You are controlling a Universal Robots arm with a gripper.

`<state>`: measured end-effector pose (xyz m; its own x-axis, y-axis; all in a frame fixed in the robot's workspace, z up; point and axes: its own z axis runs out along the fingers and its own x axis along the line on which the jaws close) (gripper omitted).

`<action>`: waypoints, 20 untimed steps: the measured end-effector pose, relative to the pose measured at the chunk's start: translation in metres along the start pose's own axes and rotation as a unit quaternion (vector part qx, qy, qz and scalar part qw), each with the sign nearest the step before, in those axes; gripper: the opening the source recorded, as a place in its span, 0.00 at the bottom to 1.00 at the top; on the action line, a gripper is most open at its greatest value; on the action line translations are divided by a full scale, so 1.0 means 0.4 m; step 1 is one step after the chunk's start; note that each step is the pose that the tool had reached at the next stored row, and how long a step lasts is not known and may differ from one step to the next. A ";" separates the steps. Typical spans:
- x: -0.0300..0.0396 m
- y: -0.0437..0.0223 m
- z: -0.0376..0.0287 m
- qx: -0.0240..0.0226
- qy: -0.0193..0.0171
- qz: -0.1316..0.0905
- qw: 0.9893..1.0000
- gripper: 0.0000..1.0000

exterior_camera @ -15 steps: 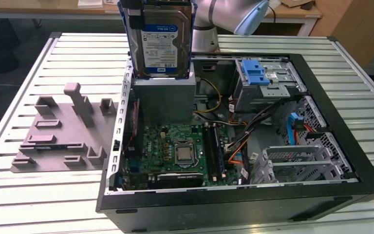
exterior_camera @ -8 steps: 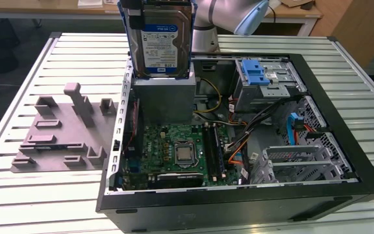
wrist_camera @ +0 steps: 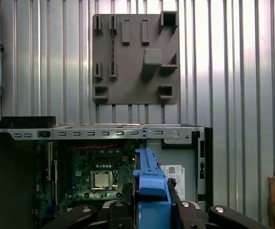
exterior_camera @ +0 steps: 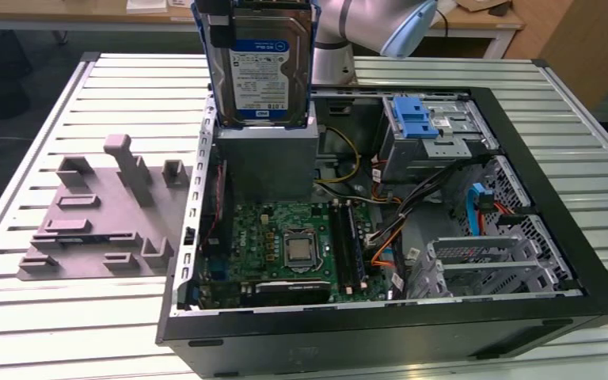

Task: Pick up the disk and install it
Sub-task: 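Pick up the disk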

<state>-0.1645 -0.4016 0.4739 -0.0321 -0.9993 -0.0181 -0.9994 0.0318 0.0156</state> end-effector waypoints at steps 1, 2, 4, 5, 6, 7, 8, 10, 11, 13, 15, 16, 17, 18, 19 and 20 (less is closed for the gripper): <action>0.000 0.000 0.000 0.000 0.000 0.000 1.000 0.36; 0.000 0.000 0.000 0.000 0.000 0.000 1.000 0.36; 0.000 0.000 0.000 0.000 0.000 0.000 1.000 0.36; 0.000 0.000 0.000 0.000 0.000 0.000 1.000 0.36; 0.000 0.000 0.000 0.000 0.000 0.000 1.000 0.36; 0.000 0.000 0.000 0.000 0.000 0.000 1.000 0.36; 0.000 0.000 0.000 0.000 0.000 0.000 1.000 0.36; 0.001 0.000 0.000 0.000 0.000 0.000 1.000 0.36; 0.001 0.000 0.000 0.000 0.000 0.000 1.000 0.36; 0.005 0.000 0.000 0.000 0.000 0.000 1.000 0.36; 0.016 -0.001 0.000 0.000 0.000 0.000 1.000 0.36; 0.024 -0.001 0.000 0.000 0.000 0.000 1.000 0.36; 0.034 -0.001 0.000 0.000 0.000 0.000 1.000 0.36; 0.042 -0.001 0.000 0.000 0.000 0.000 1.000 0.36; 0.048 -0.002 0.000 0.000 0.000 0.000 1.000 0.36; 0.052 -0.004 0.000 0.000 0.000 0.000 1.000 0.36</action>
<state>-0.1637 -0.4224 0.4737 -0.0322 -0.9993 -0.0182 -0.9994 0.0319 0.0156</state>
